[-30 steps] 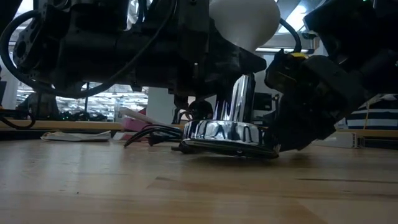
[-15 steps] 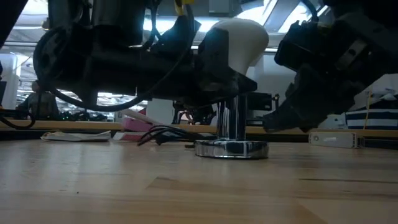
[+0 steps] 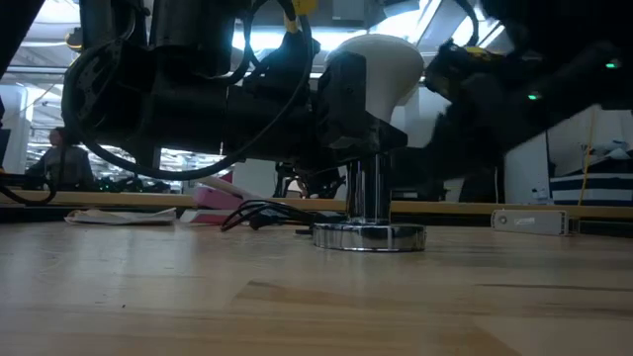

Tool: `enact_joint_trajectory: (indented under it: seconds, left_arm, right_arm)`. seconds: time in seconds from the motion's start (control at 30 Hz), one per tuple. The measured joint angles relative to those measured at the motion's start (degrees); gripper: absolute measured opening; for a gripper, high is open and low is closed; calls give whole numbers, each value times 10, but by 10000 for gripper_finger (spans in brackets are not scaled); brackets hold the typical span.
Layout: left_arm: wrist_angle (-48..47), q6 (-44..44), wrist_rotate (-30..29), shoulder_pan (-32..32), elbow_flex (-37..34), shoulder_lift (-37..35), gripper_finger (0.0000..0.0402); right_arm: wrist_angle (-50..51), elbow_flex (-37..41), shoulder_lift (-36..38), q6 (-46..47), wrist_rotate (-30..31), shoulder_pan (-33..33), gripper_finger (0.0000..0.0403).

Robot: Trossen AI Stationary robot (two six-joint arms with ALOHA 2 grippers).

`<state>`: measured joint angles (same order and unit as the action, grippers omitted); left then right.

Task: Screw lightbulb
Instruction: Remove the lightbulb from the lamp

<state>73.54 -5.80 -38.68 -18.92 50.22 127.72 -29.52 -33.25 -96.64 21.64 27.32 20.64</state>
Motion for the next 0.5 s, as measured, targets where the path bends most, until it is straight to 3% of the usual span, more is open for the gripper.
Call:
enact_joint_trajectory:
  seconds: [0.27, 0.5]
  left_arm:
    - [4, -12, 5, -1, 0, 0, 139]
    - [4, -12, 8, -2, 0, 0, 139]
  right_arm:
    - [-8, 1, -9, -81, -12, -53, 5]
    - [-26, 1, -60, -83, -78, -76, 5]
